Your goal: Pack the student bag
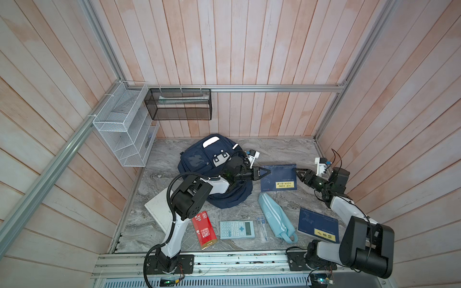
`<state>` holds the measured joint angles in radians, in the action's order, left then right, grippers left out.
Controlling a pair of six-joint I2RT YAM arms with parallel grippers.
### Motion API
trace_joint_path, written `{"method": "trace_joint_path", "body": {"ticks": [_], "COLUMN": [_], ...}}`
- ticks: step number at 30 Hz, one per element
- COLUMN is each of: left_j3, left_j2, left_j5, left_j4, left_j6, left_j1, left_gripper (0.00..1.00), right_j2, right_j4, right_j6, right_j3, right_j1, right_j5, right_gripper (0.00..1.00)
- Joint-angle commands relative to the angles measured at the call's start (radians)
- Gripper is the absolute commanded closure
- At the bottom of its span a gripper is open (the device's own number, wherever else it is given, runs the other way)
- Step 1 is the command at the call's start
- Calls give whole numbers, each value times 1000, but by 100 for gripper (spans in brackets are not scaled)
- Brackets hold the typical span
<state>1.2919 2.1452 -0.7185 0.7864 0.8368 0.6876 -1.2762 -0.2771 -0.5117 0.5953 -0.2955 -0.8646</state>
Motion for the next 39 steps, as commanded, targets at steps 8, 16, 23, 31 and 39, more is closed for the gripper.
{"method": "trace_joint_path", "body": {"ticks": [8, 16, 23, 31, 39], "left_j3": [-140, -231, -359, -532, -473], "left_j2": [-295, -315, -388, -649, -749], "left_j5": [365, 344, 383, 581, 780], "left_j4": [96, 277, 299, -50, -687], "left_j6": [175, 327, 310, 2, -455], "left_j1": [53, 89, 102, 88, 27], "left_gripper": [100, 100, 100, 17, 22], "right_j2": [272, 285, 303, 460, 522], "right_j4": [-221, -597, -523, -318, 11], "right_j6": [-189, -373, -305, -212, -102], "right_j3": [-161, -222, -197, -210, -125], "right_j1": [264, 428, 480, 487, 467], "right_j5": [205, 277, 319, 375, 446], "right_gripper": [15, 16, 79, 100, 100]}}
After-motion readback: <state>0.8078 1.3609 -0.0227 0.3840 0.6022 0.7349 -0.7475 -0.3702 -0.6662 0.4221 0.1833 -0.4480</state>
